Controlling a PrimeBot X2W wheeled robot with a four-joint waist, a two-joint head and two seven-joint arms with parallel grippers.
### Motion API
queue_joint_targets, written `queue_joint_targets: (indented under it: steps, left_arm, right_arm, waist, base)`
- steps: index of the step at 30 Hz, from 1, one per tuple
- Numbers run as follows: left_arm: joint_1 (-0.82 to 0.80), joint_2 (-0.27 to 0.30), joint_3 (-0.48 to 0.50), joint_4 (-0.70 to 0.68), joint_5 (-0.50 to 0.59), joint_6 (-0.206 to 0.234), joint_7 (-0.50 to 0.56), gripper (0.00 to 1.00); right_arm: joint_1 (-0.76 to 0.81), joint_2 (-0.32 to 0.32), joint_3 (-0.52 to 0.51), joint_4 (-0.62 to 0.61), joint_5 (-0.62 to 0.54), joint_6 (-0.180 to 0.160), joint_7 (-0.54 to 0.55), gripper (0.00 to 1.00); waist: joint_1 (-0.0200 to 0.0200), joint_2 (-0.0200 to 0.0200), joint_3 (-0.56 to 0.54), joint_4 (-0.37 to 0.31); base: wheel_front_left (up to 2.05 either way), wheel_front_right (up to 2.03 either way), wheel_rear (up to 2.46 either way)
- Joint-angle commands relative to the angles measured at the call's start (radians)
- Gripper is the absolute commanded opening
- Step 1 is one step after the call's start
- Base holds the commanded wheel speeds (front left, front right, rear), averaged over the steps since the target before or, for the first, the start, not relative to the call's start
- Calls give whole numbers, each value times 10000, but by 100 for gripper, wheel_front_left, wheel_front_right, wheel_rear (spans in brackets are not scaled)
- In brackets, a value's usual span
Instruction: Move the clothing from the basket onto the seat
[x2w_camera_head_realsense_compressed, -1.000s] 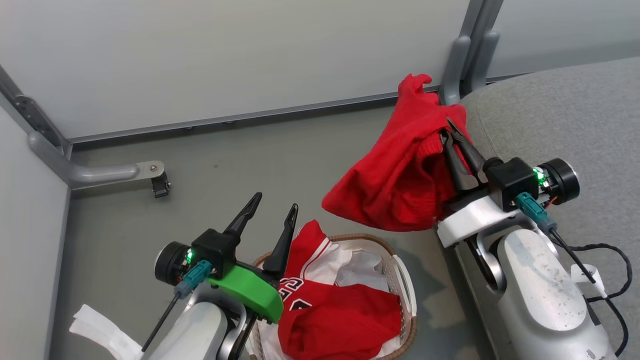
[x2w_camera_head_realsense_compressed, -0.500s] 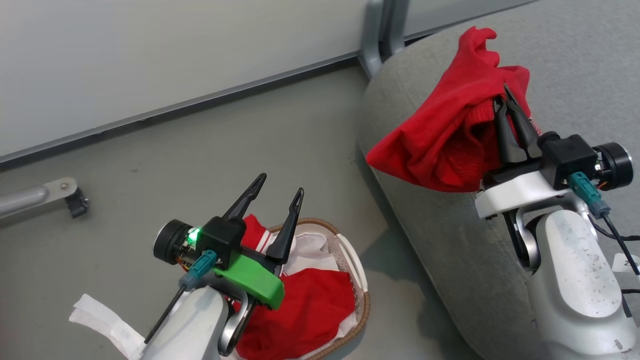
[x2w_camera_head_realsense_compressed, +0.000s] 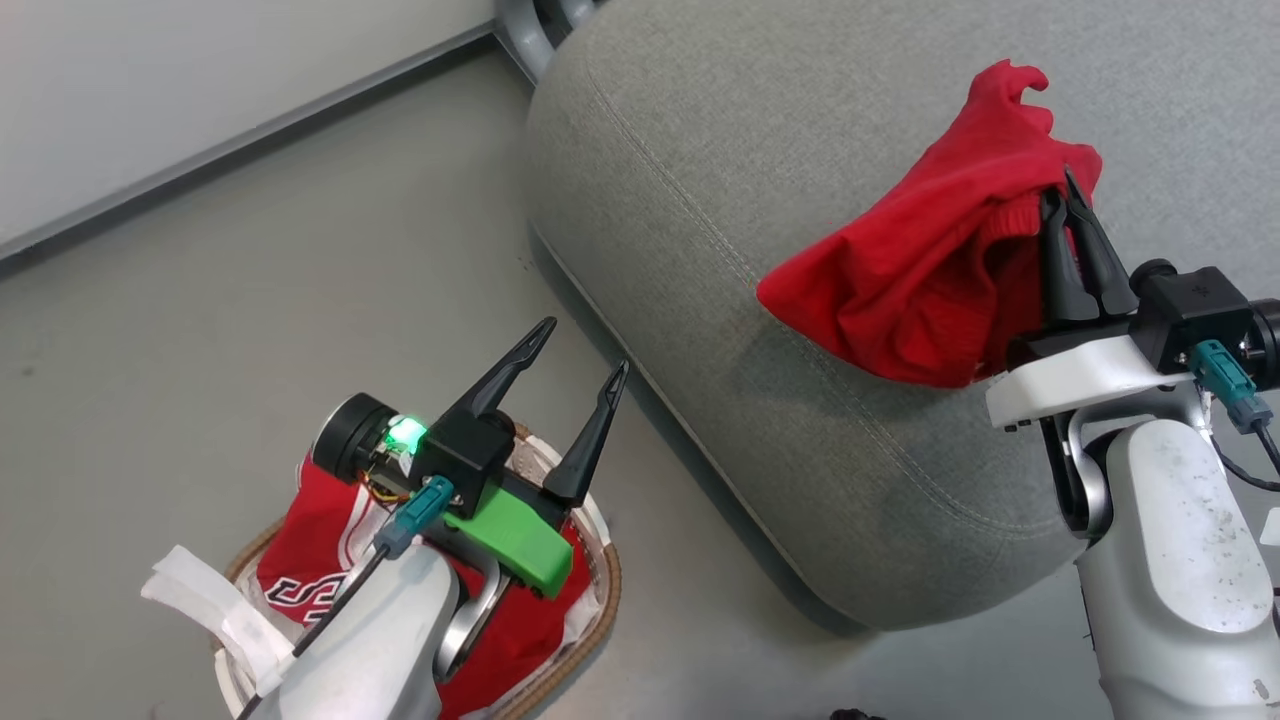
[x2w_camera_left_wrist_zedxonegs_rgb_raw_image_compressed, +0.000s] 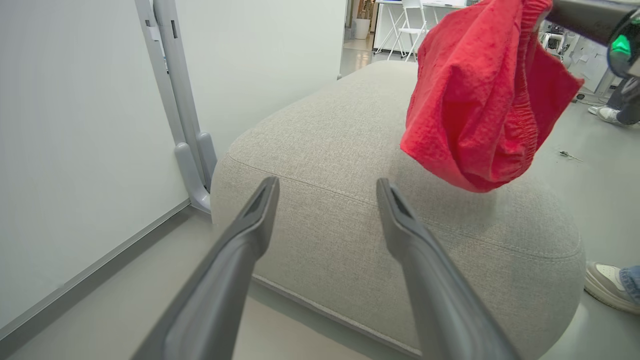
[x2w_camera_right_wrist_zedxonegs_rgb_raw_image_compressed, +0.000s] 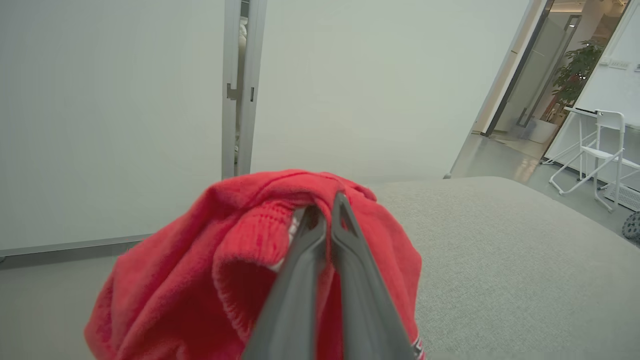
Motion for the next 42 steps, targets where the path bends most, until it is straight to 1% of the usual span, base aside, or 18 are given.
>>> queue_joint_targets:
  steps: [1, 4, 6, 10, 11, 12, 14, 18, 19, 23, 25, 27, 30, 34, 40, 42]
  left_arm:
    - [-210, 150, -57, -51, -28, -33, -37, 100]
    - [-429, 240, -173, -95, -11, -33, -37, 100]
    - [-580, 283, -252, -133, 32, -33, -37, 100]
    - [-945, 288, -479, -213, 129, -34, -37, 100]
    - [-1058, 274, -558, -206, 143, -34, -37, 100]
    - [-1138, 265, -609, -209, 163, -34, -38, 100]
    - [-1333, 199, -721, -242, 152, -35, -37, 100]
    - [-1555, 0, -770, -432, 174, -35, -38, 100]
    - [-1570, -69, -804, -510, 189, -35, -37, 100]
    - [-1444, -158, -729, -878, 284, -35, -37, 100]
    - [-1322, -153, -675, -1072, 308, -35, -37, 100]
    - [-1239, -167, -593, -1280, 353, -35, -37, 100]
    - [-1160, -211, -476, -1414, 358, -35, -37, 100]
    - [-1098, -289, -414, -1345, 379, -36, -37, 100]
    - [-1095, -337, -329, -1144, 330, -36, -37, 100]
    - [-1109, -333, -295, -1078, 313, -36, -37, 100]
  right_arm:
    - [-157, 10, -75, 54, -19, -14, -49, 0]
    - [-594, 4, -341, 133, -262, -14, -49, 0]
    - [-1004, 6, -631, 131, -548, -14, -49, 0]
    - [-2045, 9, -1378, 231, -1432, -14, -49, 0]
    - [-2379, -9, -1647, 262, -1744, -14, -49, 0]
    - [-2650, -111, -1846, 318, -1914, -14, -49, 0]
    - [-3220, -483, -2218, 429, -2282, -14, -49, 0]
    - [-4381, -1635, -2901, 992, -2693, -14, -49, 0]
    - [-4593, -2017, -3099, 1144, -2786, -14, -49, 0]
    - [-5266, -3041, -3552, 1612, -2980, -14, 306, 0]
    - [-5350, -3370, -3621, 1997, -2974, -14, 643, 0]
    - [-5472, -3764, -3686, 2321, -2989, -14, 858, 0]
    - [-5428, -4073, -3705, 2892, -3077, -14, 1153, 0]
    - [-5120, -4232, -3652, 3675, -2900, -14, 1464, 0]
    - [-4683, -4263, -3150, 4509, -2549, -14, 1723, 0]
    - [-4599, -4292, -2863, 4685, -2367, -14, 1650, 0]
  waist:
    - [-1, 32, 726, -364]
    - [-1, 32, 1014, -77]
    - [-1, 32, 1265, 230]
    - [-1, 32, 1829, 1114]
    - [-1, 32, 1988, 1423]
    - [-1, 32, 2100, 1662]
    - [-1, 32, 2356, 2235]
    - [-1, 32, 2805, 3355]
    - [-1, 32, 2903, 3656]
    - [-1, 32, 3287, 4408]
    - [-1, 32, 3444, 4668]
    - [-1, 32, 3617, 4836]
    - [-1, 32, 3856, 4957]
    - [-1, 32, 3989, 4971]
    - [-1, 32, 3894, 4738]
    - [-1, 32, 3821, 4629]
  base:
    - [0, 0, 0]
    - [0, 0, 0]
    - [0, 0, 0]
    - [0, 0, 0]
    - [0, 0, 0]
    - [0, 0, 0]
    - [0, 0, 0]
    - [0, 0, 0]
    - [0, 0, 0]
    - [0, 0, 0]
    - [0, 0, 0]
    - [0, 0, 0]
    - [0, 0, 0]
    - [0, 0, 0]
    - [0, 0, 0]
    - [0, 0, 0]
